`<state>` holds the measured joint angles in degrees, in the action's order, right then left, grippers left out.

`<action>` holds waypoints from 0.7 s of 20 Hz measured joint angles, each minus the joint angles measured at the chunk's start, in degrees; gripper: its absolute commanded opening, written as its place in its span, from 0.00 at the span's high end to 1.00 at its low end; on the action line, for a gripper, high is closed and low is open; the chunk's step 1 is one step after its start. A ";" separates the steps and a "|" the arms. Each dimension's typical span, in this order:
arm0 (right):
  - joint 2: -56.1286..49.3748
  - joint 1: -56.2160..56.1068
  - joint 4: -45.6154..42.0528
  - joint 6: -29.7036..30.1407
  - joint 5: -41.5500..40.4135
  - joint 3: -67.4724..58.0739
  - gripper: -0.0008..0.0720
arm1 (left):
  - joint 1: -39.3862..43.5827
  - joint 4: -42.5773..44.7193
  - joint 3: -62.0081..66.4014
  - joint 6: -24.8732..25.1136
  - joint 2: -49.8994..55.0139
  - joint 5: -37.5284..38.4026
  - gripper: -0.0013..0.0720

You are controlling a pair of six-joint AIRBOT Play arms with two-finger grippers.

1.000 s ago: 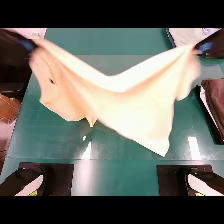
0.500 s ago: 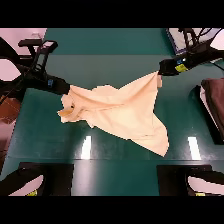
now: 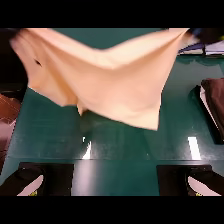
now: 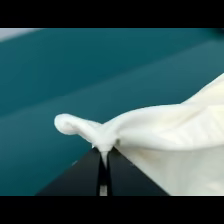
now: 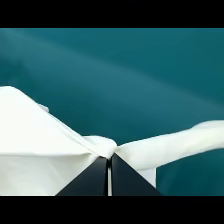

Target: Fold the shirts.

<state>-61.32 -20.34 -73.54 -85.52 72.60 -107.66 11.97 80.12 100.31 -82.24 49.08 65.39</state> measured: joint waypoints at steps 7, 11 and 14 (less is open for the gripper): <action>11.19 0.00 -2.10 0.00 -0.42 -8.07 0.97 | 0.00 -0.55 15.96 -3.15 -5.90 0.15 0.95; 11.52 -0.04 -5.51 -1.90 0.13 -9.75 0.97 | 0.00 -1.14 17.79 -4.35 -6.14 0.04 0.95; 6.14 -0.04 -6.71 -3.17 2.23 -12.92 0.97 | 0.00 -1.14 14.19 -4.72 -4.72 1.79 0.95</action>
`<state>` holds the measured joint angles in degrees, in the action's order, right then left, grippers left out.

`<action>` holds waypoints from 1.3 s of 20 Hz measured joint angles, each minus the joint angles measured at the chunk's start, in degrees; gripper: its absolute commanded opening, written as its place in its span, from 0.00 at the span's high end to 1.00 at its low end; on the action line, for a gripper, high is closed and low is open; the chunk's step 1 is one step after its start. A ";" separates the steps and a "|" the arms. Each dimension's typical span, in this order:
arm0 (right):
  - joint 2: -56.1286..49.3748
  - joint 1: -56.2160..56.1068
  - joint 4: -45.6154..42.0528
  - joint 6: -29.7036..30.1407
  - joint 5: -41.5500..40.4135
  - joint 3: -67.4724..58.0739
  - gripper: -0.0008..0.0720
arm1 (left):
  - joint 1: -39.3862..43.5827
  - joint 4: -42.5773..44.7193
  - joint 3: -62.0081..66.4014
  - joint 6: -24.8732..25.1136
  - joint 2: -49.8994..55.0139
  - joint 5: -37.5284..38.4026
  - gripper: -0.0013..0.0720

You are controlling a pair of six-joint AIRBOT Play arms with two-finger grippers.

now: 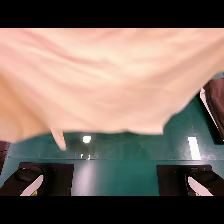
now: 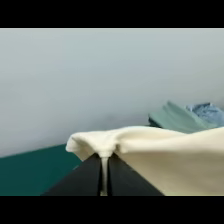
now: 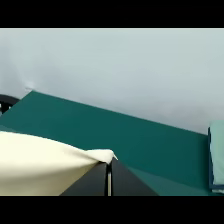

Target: Fold the shirts.

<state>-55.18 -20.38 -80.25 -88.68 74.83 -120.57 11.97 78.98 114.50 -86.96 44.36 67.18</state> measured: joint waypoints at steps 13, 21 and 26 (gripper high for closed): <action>-38.80 5.99 7.67 0.70 3.54 11.21 0.97 | -3.13 2.80 -32.30 0.26 32.92 -6.78 0.94; -49.86 8.79 16.26 1.81 1.38 4.26 0.38 | -9.25 0.72 -31.36 0.11 40.94 -11.43 0.30; -46.73 9.99 17.33 2.60 6.10 4.59 0.39 | -11.56 0.13 -34.40 -0.50 34.45 -1.95 0.30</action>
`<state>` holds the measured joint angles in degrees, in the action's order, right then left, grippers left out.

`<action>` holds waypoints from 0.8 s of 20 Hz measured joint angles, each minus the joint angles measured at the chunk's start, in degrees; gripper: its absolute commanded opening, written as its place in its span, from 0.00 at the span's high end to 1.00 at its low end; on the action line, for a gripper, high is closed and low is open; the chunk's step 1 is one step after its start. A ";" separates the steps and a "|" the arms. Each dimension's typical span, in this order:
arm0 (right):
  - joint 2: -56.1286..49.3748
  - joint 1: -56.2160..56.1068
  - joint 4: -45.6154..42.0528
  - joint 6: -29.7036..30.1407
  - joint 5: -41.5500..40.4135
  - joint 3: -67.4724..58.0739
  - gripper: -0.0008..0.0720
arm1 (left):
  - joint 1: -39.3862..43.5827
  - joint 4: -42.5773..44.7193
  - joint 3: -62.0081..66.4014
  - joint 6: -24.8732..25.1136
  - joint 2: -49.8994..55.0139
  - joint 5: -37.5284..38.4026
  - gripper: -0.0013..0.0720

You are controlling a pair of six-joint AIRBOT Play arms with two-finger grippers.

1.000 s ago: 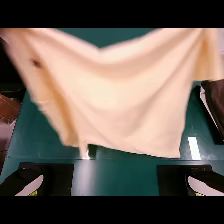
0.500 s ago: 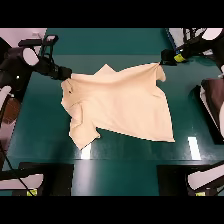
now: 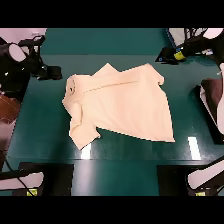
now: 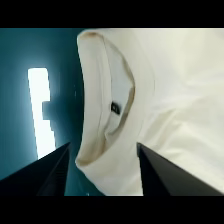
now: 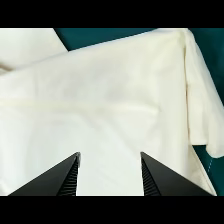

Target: Fold the shirts.

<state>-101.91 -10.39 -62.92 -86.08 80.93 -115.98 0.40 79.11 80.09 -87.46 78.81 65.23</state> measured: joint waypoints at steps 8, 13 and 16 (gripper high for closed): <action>17.75 0.31 0.33 0.68 -1.05 19.19 0.39 | 7.93 -5.25 -31.76 -5.97 -19.80 -4.90 0.30; 27.17 0.33 0.33 0.70 -6.21 30.97 0.39 | 14.47 -7.98 -42.25 -10.05 -22.47 -12.50 0.30; 31.12 0.37 0.31 0.70 -8.83 36.59 0.39 | 17.18 -9.20 -44.26 -12.13 -22.51 -17.53 0.30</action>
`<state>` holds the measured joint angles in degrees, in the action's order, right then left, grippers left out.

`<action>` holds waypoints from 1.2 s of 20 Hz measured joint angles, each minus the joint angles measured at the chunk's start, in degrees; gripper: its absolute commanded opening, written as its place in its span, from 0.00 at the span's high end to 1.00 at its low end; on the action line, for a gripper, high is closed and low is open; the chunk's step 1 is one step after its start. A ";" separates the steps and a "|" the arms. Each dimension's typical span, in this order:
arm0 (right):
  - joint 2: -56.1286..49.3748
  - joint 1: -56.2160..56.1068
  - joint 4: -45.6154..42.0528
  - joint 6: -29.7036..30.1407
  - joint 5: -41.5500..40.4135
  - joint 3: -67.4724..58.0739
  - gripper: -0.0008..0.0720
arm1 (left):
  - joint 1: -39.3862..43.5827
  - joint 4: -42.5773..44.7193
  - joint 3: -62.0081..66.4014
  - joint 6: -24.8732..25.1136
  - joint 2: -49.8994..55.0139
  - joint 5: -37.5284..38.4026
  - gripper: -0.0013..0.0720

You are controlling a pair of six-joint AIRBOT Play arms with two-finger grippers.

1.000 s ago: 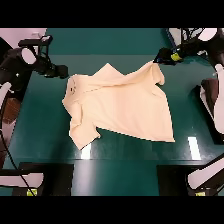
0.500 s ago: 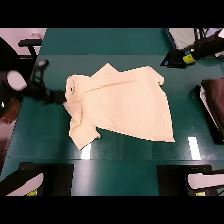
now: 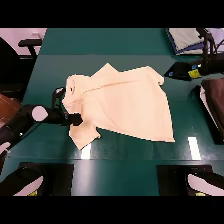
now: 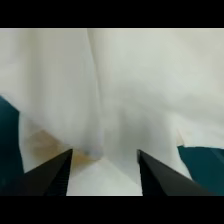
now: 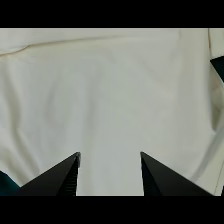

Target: Fold the shirts.

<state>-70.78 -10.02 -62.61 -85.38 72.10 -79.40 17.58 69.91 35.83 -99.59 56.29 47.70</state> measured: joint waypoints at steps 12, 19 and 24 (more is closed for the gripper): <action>7.02 4.63 -0.04 0.00 0.57 7.02 0.39 | 1.95 2.67 -0.20 -4.63 2.73 -8.50 0.95; 13.66 18.49 -2.67 0.00 8.24 24.52 0.19 | 1.92 20.85 8.41 -9.22 2.69 -0.72 0.95; 17.64 30.53 -1.11 0.74 10.21 44.76 0.20 | 1.95 24.90 10.38 -9.84 2.69 1.88 0.95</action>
<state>-53.15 20.51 -63.72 -84.64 82.30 -34.63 19.53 94.80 46.22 -109.43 58.98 49.58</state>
